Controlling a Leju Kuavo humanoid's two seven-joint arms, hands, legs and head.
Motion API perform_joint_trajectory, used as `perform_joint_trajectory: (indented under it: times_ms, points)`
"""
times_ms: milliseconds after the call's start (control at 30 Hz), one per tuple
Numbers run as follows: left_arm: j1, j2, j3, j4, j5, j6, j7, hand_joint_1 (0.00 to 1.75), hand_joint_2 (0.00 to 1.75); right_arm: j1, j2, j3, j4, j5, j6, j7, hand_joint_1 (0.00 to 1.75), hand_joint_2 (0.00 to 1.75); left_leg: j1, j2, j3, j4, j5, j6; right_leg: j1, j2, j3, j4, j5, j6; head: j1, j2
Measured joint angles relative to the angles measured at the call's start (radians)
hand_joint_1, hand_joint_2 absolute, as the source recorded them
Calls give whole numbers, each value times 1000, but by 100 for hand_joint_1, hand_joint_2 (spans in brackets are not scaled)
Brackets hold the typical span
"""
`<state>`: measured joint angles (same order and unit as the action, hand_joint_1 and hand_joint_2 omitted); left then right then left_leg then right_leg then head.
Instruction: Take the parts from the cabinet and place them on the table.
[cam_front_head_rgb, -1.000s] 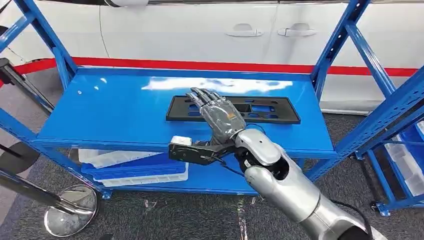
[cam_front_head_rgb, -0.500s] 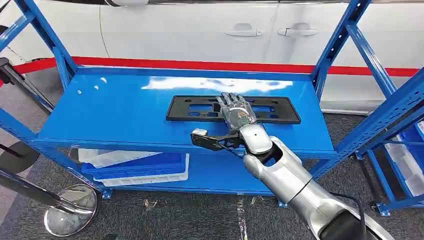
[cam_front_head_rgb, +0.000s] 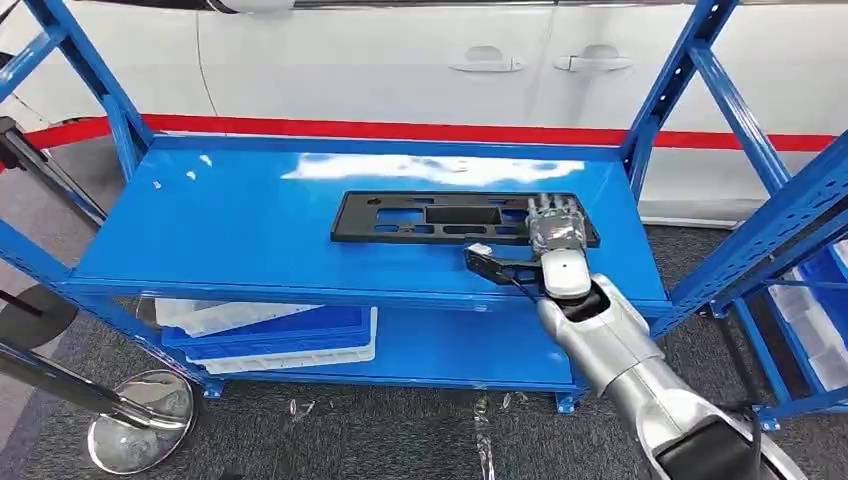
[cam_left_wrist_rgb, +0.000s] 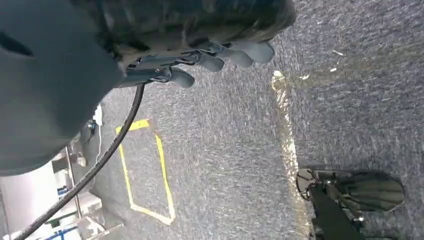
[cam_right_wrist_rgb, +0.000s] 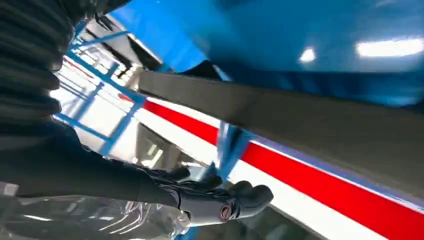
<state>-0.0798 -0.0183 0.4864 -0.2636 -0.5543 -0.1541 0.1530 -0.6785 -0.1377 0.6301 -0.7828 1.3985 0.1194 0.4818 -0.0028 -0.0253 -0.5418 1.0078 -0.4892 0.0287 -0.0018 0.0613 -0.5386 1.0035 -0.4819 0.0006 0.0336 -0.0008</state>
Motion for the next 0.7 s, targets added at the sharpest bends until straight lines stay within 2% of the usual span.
perform_joint_trajectory:
  times_ms: [400, 700]
  points:
    - [-1, -12, 0, 0, -24, 5, 0, 0, 0, 22, 0, -117, 33, 91, -71, -16, 0, 175, 0, 0, 0, 0, 0, 0, 0, 0, 0, 1, 0, 0, 0, 0]
    - [-3, -19, 0, 0, -45, 7, -4, 0, 0, 33, 21, -203, 51, 155, -133, -71, 0, 175, 0, 0, 0, 0, 0, 0, 0, 0, 0, 1, 0, 0, 0, 0]
